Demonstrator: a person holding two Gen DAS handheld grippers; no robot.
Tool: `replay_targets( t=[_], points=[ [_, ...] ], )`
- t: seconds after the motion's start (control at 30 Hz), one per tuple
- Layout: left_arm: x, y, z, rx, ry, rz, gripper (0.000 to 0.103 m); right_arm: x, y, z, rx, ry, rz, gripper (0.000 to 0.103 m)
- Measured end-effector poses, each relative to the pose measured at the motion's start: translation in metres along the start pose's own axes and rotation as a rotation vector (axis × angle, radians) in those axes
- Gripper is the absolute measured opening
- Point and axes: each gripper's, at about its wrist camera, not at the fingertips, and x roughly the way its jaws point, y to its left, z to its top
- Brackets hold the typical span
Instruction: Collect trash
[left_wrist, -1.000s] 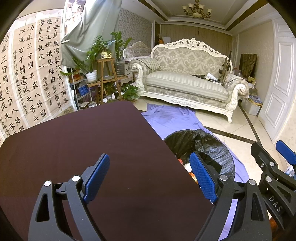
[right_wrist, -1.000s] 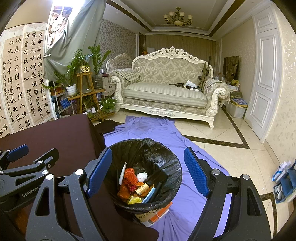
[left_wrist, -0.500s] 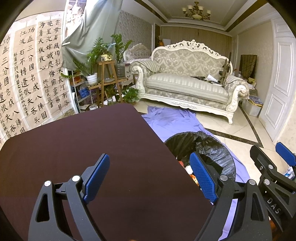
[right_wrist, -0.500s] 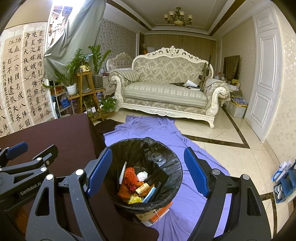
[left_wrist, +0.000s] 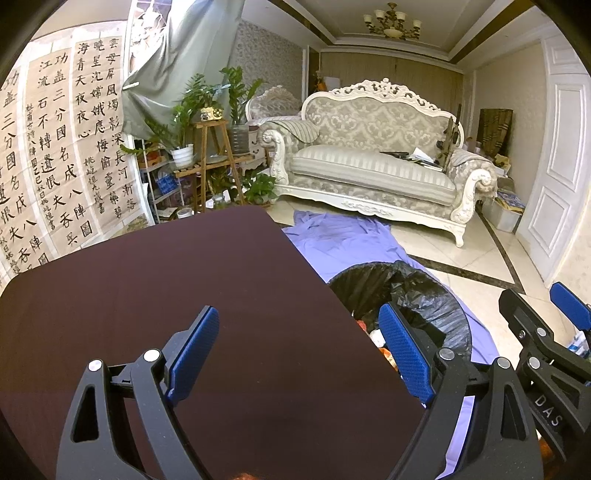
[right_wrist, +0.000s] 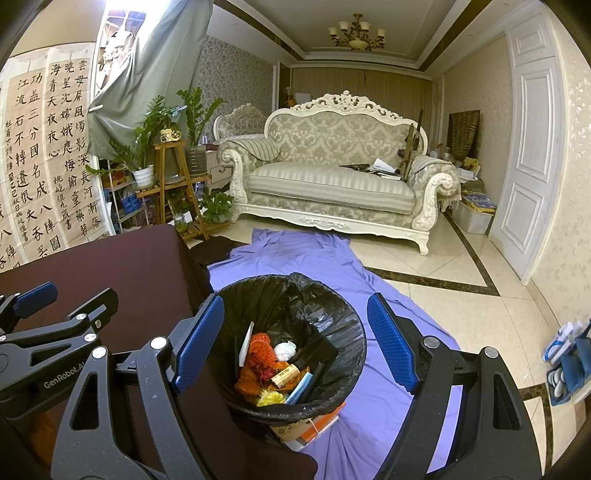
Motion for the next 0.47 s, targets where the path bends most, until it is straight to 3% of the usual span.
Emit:
replay_targets(
  t=[0.3, 0.47],
  points=[
    [0.007, 0.008, 0.0, 0.014, -0.012, 0.026, 0.085, 0.002, 0.004, -0.001, -0.011, 0.007, 0.011, 0.078],
    [0.016, 0.034, -0.002, -0.008, 0.024, 0.06, 0.085, 0.01, 0.023, -0.004, -0.033, 0.029, 0.05, 0.078]
  ],
)
